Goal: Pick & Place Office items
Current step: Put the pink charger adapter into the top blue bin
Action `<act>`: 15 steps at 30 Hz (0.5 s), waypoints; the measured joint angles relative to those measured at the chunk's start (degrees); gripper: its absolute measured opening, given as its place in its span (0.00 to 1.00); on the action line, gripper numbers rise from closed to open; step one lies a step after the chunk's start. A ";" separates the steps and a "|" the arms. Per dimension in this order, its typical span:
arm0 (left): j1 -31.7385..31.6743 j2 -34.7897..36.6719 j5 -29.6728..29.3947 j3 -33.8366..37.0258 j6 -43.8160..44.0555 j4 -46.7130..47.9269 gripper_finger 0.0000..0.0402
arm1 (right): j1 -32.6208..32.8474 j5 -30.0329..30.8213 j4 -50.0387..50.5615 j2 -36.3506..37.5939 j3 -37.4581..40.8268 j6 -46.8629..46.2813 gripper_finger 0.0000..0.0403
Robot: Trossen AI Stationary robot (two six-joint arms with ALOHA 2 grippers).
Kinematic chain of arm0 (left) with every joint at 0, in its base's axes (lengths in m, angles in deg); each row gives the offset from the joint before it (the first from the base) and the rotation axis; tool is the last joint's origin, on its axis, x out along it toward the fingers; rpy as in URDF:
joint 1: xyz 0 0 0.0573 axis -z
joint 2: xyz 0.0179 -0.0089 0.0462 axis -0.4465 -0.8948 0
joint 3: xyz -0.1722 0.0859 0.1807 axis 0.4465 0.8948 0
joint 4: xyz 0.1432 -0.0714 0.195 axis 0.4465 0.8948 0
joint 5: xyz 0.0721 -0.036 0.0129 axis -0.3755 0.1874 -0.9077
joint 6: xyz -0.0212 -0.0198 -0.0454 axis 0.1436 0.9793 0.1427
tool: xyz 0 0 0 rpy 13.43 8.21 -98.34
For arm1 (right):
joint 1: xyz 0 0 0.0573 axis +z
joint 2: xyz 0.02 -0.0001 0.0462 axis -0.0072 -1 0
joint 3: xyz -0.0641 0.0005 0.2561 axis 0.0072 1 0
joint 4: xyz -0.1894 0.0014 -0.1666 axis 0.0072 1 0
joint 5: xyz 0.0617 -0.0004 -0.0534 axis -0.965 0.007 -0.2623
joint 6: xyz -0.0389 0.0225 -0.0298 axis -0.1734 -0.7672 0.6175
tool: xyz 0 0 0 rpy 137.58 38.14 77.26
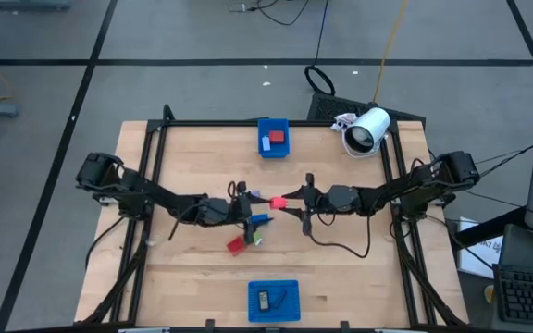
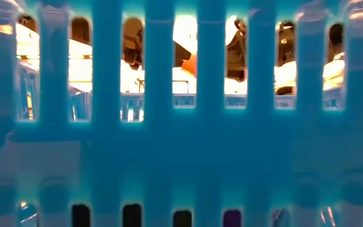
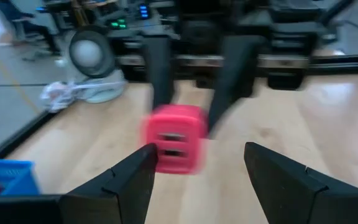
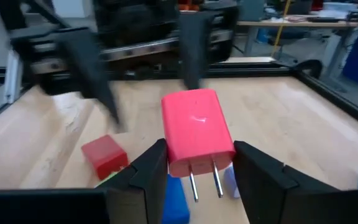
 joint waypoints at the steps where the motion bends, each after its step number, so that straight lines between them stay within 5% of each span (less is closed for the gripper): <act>1: -0.14 0.04 -0.48 0.00 0.09 -0.07 0.62 | 0.06 0.14 0.02 -0.02 0.00 -0.02 0.37; 15: -0.80 0.04 1.76 0.00 4.45 -1.46 0.62 | 0.17 -1.53 -0.01 -0.02 -0.09 0.03 0.37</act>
